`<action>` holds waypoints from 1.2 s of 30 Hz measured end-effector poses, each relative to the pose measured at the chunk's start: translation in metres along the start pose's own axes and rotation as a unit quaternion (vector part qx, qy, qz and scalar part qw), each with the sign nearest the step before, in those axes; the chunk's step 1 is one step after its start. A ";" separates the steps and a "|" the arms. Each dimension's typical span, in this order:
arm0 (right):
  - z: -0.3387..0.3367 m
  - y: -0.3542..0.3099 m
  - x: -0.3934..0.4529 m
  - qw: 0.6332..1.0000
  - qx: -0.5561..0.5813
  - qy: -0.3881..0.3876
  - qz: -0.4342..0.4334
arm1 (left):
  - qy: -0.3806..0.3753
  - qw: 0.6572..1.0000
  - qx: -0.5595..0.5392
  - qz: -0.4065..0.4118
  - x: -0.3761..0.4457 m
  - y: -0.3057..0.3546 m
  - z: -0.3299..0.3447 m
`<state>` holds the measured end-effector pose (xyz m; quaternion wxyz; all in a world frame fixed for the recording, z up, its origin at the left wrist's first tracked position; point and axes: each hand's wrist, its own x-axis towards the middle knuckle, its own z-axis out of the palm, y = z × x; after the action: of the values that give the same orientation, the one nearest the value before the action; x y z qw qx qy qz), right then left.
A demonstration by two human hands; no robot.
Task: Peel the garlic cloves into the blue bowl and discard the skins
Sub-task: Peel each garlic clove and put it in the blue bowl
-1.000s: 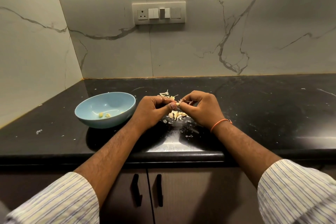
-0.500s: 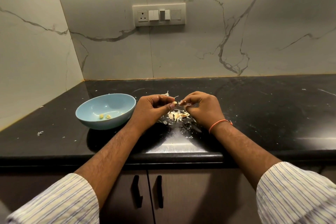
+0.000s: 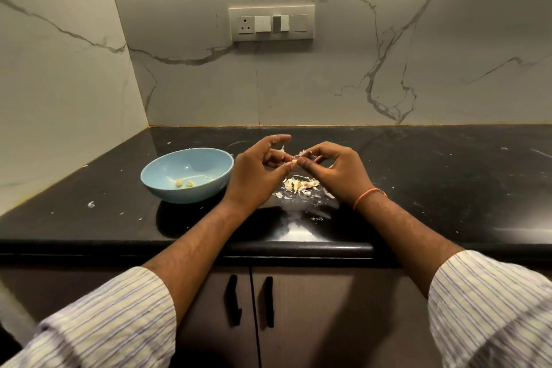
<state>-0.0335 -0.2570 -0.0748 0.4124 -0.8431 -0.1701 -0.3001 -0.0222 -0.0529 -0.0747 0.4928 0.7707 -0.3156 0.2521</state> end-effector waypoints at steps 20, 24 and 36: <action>0.118 -0.104 0.041 0.992 -0.026 -0.118 0.026 | -0.085 0.936 0.332 -0.081 -0.010 0.014 -0.183; 0.100 -0.097 0.036 0.995 -0.030 -0.086 0.036 | -0.077 0.933 0.343 -0.075 -0.013 0.014 -0.172; -0.015 -0.040 -0.002 0.979 -0.128 -0.060 0.143 | -0.192 0.868 0.458 0.006 -0.004 0.023 -0.034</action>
<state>-0.0618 -0.2453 -0.0447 0.3284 -0.9213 -0.0321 -0.2059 -0.0443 -0.0282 -0.0502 0.0127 0.9412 -0.2573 0.2186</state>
